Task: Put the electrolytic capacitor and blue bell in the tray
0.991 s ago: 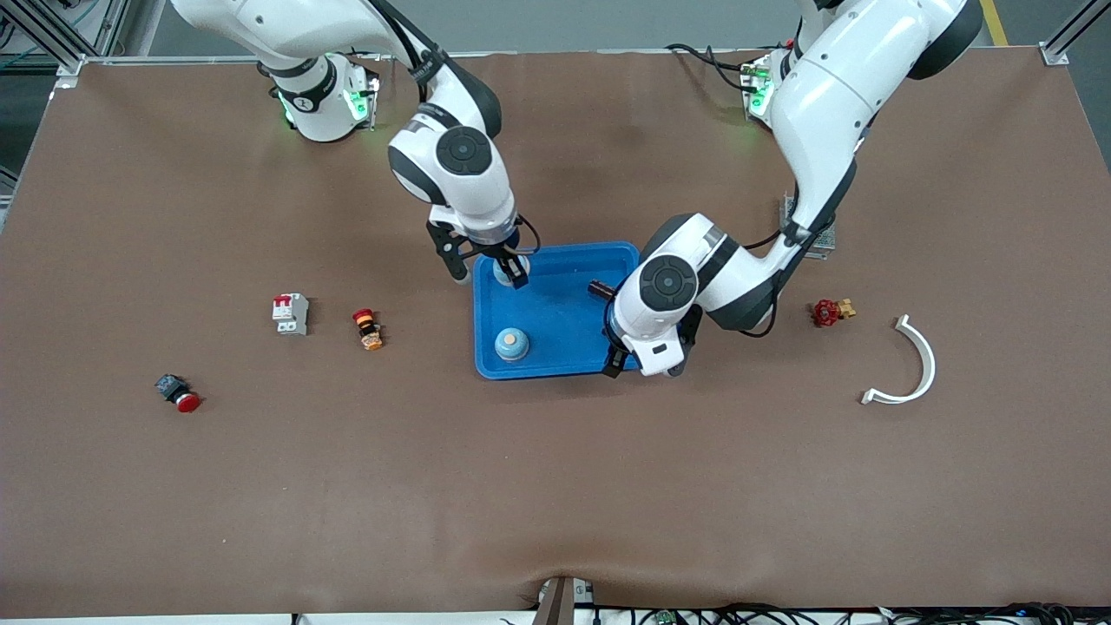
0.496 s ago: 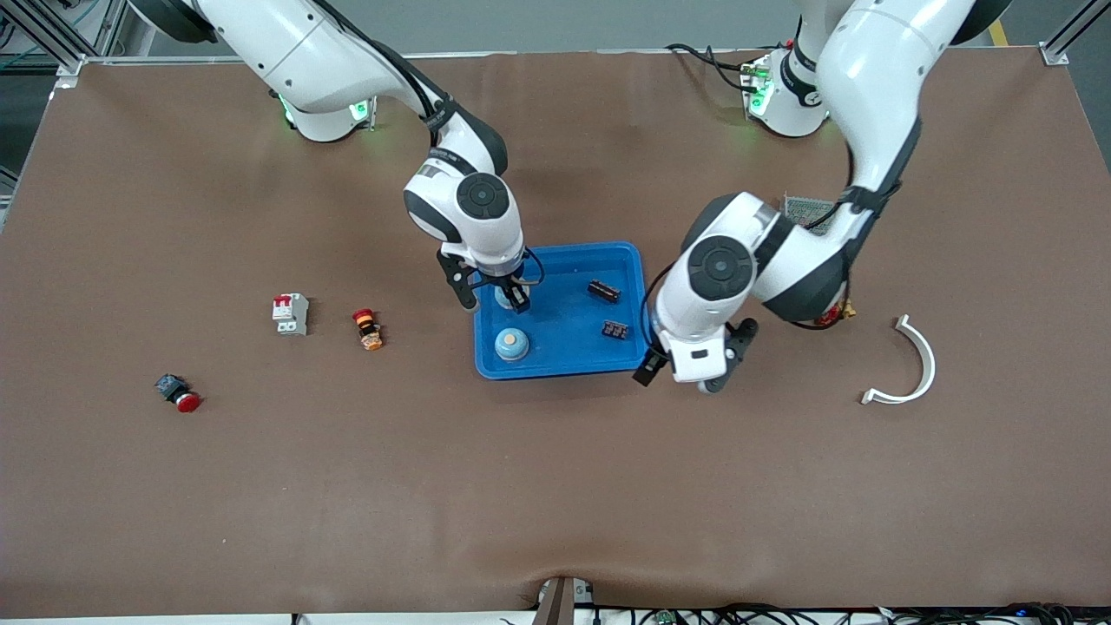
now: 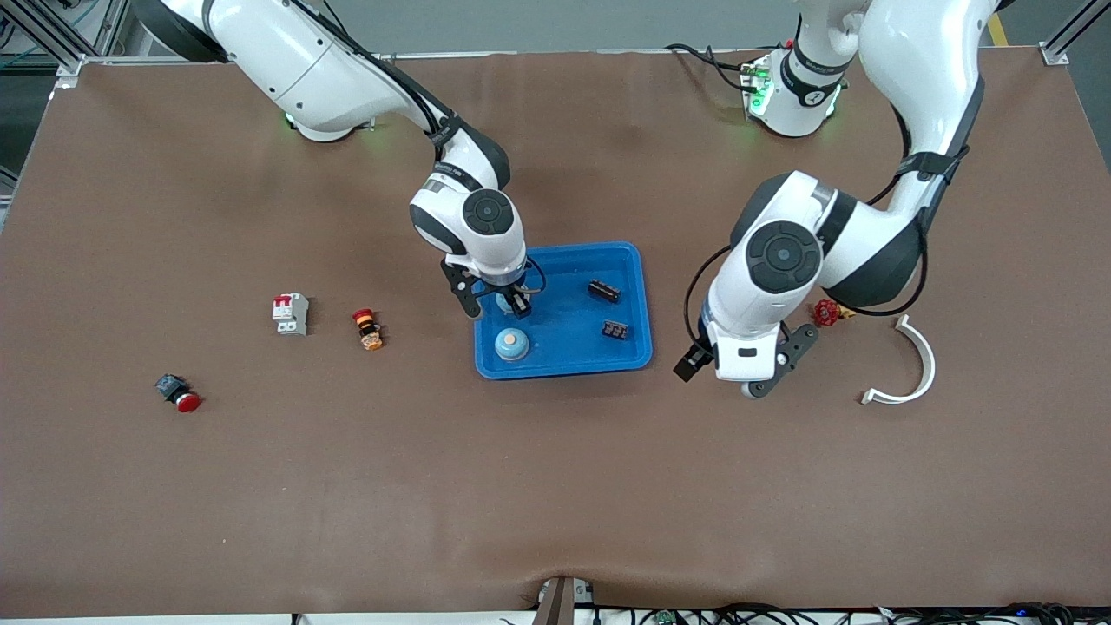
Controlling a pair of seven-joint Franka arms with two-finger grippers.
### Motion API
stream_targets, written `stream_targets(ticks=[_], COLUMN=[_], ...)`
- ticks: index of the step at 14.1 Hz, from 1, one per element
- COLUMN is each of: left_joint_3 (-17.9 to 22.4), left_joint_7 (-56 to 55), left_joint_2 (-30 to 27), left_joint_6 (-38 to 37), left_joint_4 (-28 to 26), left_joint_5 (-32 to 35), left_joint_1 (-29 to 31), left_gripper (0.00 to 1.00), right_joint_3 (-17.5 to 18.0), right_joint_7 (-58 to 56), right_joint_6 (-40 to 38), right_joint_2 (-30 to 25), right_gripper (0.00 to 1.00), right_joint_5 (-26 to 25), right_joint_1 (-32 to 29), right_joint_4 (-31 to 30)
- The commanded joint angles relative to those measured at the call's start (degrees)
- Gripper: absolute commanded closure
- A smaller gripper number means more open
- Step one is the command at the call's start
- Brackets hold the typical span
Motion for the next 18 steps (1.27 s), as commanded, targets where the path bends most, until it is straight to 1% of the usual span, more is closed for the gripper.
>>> stream_targets(ticks=[1,2,3,6,7,8,11,13,15,18], left_joint_3=[0.11,0.11,0.11,0.11,0.02,0.02,-0.15,-0.07,0.02,-0.07], left_joint_7=[5.32,7.16,9.01,13.76,14.99,15.96,17.99,19.22,20.71,24.57], left_joint_2=[-2.88,-3.41,-4.20,-6.04,-6.40,-6.84,-7.80,-8.16,-9.38,-11.14], left_joint_6=[-2.98,-3.43,-3.87,-6.15,-6.85,-7.21,-7.56,-8.26,-8.61,-9.75], left_joint_4=[-0.85,-0.76,-0.84,-0.84,-0.84,-0.84,-0.84,-0.67,-0.58,-0.58], left_joint_5=[0.02,0.02,0.02,-0.07,-0.07,-0.07,-0.16,-0.16,-0.25,-1.12], left_joint_1=[1.14,1.57,2.10,3.25,4.03,4.30,5.79,5.97,6.67,8.08], left_gripper=[0.00,0.00,0.00,0.00,0.00,0.00,0.00,0.00,0.00,0.00], right_joint_3=[0.01,0.01,0.01,0.36,0.80,1.33,5.28,6.86,10.37,18.88], right_joint_7=[1.54,1.53,1.53,0.75,0.40,-1.09,-4.61,-7.68,-12.85,-23.04], right_joint_6=[-0.38,-0.20,-0.11,-0.99,-2.38,-4.66,-15.20,-17.51,-19.61,-26.72], right_joint_2=[0.86,0.86,0.77,0.42,0.33,0.33,0.33,0.16,-0.11,-0.11], right_gripper=[1.00,0.35,0.00,0.00,0.00,0.00,0.00,0.00,0.00,0.00], right_joint_5=[-2.14,-2.66,-3.19,-3.20,-3.11,-2.67,-2.32,-2.32,-2.32,-2.40], right_joint_1=[0.92,0.84,0.92,1.27,1.10,1.19,-0.56,-2.76,-7.31,-17.94], right_joint_4=[1.34,1.34,1.34,3.62,4.24,5.72,11.78,12.42,12.50,14.17])
